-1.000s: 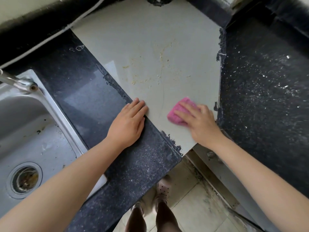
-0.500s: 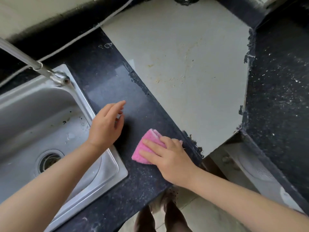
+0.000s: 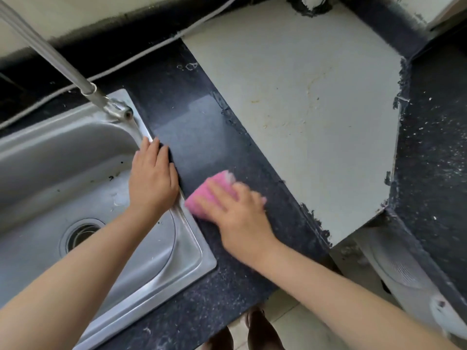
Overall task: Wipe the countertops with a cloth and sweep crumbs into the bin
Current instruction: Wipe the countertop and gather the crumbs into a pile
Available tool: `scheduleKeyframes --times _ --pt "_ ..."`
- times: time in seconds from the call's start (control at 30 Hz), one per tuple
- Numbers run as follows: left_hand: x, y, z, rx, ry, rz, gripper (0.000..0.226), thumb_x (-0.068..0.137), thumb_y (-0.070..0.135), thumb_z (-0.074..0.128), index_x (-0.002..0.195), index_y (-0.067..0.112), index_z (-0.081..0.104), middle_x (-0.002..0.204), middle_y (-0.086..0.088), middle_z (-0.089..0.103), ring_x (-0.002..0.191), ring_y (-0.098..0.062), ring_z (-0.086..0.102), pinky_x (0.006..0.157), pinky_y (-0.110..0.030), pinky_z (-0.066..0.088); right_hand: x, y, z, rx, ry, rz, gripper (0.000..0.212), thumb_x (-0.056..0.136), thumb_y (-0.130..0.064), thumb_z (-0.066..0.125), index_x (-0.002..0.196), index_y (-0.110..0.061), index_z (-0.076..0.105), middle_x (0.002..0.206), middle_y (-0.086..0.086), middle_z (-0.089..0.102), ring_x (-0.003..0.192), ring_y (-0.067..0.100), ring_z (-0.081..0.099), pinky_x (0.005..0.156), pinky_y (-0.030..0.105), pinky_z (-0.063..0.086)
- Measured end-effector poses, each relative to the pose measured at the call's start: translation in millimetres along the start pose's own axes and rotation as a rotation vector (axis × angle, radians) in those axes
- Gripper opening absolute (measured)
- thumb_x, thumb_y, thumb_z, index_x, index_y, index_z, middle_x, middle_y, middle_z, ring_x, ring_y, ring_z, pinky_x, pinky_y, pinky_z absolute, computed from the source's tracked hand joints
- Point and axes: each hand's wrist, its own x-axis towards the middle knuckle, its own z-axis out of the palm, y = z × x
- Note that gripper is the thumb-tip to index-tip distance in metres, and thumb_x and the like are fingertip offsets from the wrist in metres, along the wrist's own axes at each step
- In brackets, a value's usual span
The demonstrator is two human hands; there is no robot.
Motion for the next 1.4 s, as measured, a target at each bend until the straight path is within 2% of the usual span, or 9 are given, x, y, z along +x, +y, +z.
scheduleKeyframes --times 0.13,0.33,0.57,0.67,0.83,0.93,1.03,1.23,1.4 --pt "0.0 0.1 -0.2 -0.006 -0.057 -0.013 0.038 0.080 0.014 0.030 0.097 -0.011 0.054 0.105 -0.029 0.054 0.106 -0.042 0.043 0.085 -0.048 0.034 25.5 20.8 5.5 -0.067 -0.131 0.040 0.053 0.070 -0.010 0.032 0.109 -0.024 0.066 0.121 0.006 0.061 0.092 0.026 0.037 0.065 0.032 0.044" --pt "-3.8 8.4 -2.4 -0.006 -0.147 -0.135 0.055 0.083 0.020 0.026 0.121 -0.014 0.046 0.134 -0.033 0.039 0.129 -0.047 0.030 0.105 -0.053 0.024 69.7 96.8 -33.6 -0.144 -0.134 0.649 0.054 0.091 -0.003 0.034 0.138 -0.028 0.033 0.149 0.000 0.027 0.118 0.033 0.031 0.091 0.038 0.030" --pt "-6.5 6.5 1.3 -0.051 -0.175 -0.233 0.064 0.082 0.024 0.021 0.126 -0.019 0.038 0.136 -0.039 0.031 0.129 -0.050 0.028 0.105 -0.054 0.022 25.8 -4.0 13.3 -0.081 -0.107 -0.007 0.051 0.069 -0.012 0.034 0.106 -0.024 0.068 0.112 0.002 0.066 0.091 0.028 0.043 0.058 0.029 0.046" --pt "-6.0 7.8 0.4 -0.048 -0.169 -0.217 0.065 0.083 0.026 0.019 0.127 -0.018 0.038 0.137 -0.038 0.030 0.129 -0.049 0.028 0.106 -0.054 0.022 45.6 27.4 6.5 -0.197 -0.145 0.049 0.053 0.066 -0.007 0.038 0.108 -0.024 0.067 0.116 0.002 0.065 0.093 0.037 0.060 0.058 0.033 0.048" --pt "-2.7 11.0 -6.9 -0.032 -0.238 -0.205 0.067 0.082 0.026 0.016 0.139 -0.008 0.023 0.150 -0.024 0.013 0.140 -0.034 0.007 0.113 -0.039 0.003 80.7 91.4 -22.1 -0.202 -0.188 0.576 0.049 0.092 -0.006 0.039 0.138 -0.023 0.035 0.147 0.001 0.031 0.120 0.037 0.032 0.091 0.041 0.032" --pt "-1.2 6.2 -3.5 0.010 -0.211 -0.115 0.059 0.083 0.021 0.026 0.130 -0.012 0.038 0.142 -0.028 0.031 0.136 -0.039 0.021 0.108 -0.049 0.016 67.6 58.4 -10.8 -0.190 0.065 0.290 0.047 0.071 -0.001 0.046 0.114 -0.011 0.062 0.118 0.011 0.063 0.091 0.039 0.049 0.064 0.040 0.048" --pt "-1.5 5.1 -1.5 0.048 -0.211 -0.058 0.053 0.082 0.017 0.030 0.124 -0.012 0.045 0.137 -0.028 0.040 0.132 -0.041 0.029 0.104 -0.053 0.021 30.3 17.7 12.4 -0.153 -0.053 -0.025 0.051 0.069 -0.010 0.034 0.104 -0.020 0.069 0.111 0.004 0.067 0.097 0.031 0.040 0.056 0.033 0.045" --pt "0.0 8.4 -8.6 0.094 -0.229 -0.030 0.058 0.084 0.025 0.021 0.126 -0.009 0.044 0.139 -0.025 0.038 0.134 -0.037 0.027 0.107 -0.053 0.016 36.5 98.3 -32.1 -0.214 -0.150 0.529 0.044 0.092 -0.015 0.047 0.133 -0.030 0.043 0.141 0.003 0.042 0.113 0.039 0.043 0.089 0.048 0.039" --pt "-0.7 31.8 -4.7 0.083 -0.180 0.208 0.050 0.081 0.021 0.032 0.108 -0.013 0.057 0.117 -0.030 0.057 0.110 -0.047 0.053 0.088 -0.063 0.037 -17.2 79.6 -47.3 -0.125 -0.065 0.034 0.042 0.078 -0.009 0.049 0.119 -0.018 0.053 0.119 0.008 0.062 0.093 0.042 0.055 0.065 0.050 0.049"
